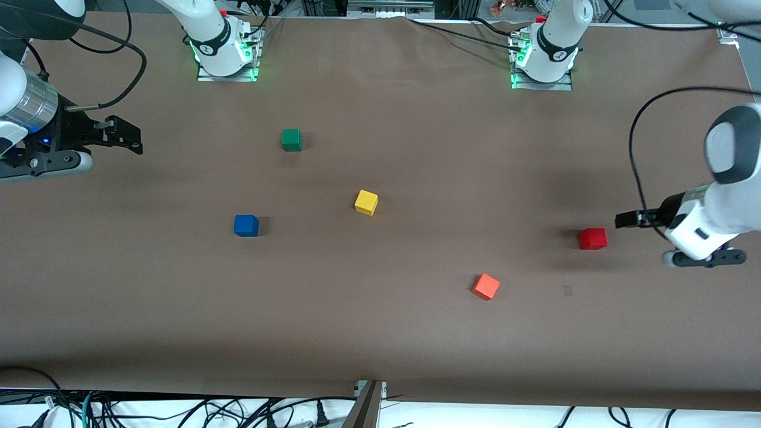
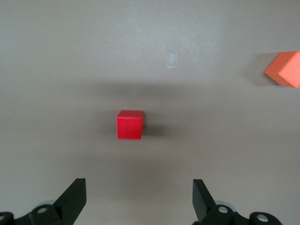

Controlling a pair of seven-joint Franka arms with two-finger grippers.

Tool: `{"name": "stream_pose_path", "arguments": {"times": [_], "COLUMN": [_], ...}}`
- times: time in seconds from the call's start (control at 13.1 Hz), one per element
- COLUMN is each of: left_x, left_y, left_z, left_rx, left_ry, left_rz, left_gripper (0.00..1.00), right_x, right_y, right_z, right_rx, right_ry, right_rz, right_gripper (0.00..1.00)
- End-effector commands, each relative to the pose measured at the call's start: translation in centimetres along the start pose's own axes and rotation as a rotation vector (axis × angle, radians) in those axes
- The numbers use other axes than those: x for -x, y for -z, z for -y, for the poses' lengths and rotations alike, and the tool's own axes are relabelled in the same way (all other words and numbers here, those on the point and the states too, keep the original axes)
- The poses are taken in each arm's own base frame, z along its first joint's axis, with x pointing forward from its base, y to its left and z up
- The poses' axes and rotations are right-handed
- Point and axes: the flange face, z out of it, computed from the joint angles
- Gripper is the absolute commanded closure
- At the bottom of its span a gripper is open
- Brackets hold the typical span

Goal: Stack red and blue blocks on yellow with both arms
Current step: 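Move the left gripper over the red cube and lower it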

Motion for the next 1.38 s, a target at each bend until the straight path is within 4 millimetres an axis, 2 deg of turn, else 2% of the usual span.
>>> {"name": "stream_pose_path", "arguments": {"times": [0.0, 0.23, 0.46, 0.92, 1.15, 1.22, 1.3], "left_x": [0.6, 1.5, 2.1, 1.4, 1.2, 1.2, 1.2], "left_y": [-5.3, -12.0, -15.9, -20.6, -21.5, -21.4, -21.4], "left_z": [0.3, 3.3, 4.7, 4.3, 4.1, 4.1, 4.1], "left_rx": [-0.018, -0.008, 0.000, 0.012, 0.013, 0.013, 0.013], "left_ry": [-0.015, 0.009, 0.002, 0.003, 0.001, 0.001, 0.001], "left_rz": [-0.023, -0.074, -0.096, -0.100, -0.104, -0.106, -0.106], "left_gripper": [0.00, 0.00, 0.00, 0.00, 0.01, 0.10, 0.28], "right_x": [0.0, 0.0, 0.0, 0.0, 0.0, 0.0, 0.0], "right_y": [0.4, 0.4, 0.4, 0.4, 0.4, 0.4, 0.4], "right_z": [-0.1, -0.1, -0.1, -0.1, -0.1, -0.1, -0.1], "right_rx": [-0.002, -0.002, -0.002, -0.002, -0.002, -0.002, -0.002], "right_ry": [-0.005, -0.007, -0.007, -0.007, -0.008, -0.008, -0.007], "right_rz": [0.001, 0.001, 0.001, 0.001, 0.002, 0.001, 0.001], "right_gripper": [0.00, 0.00, 0.00, 0.00, 0.00, 0.00, 0.00]}}
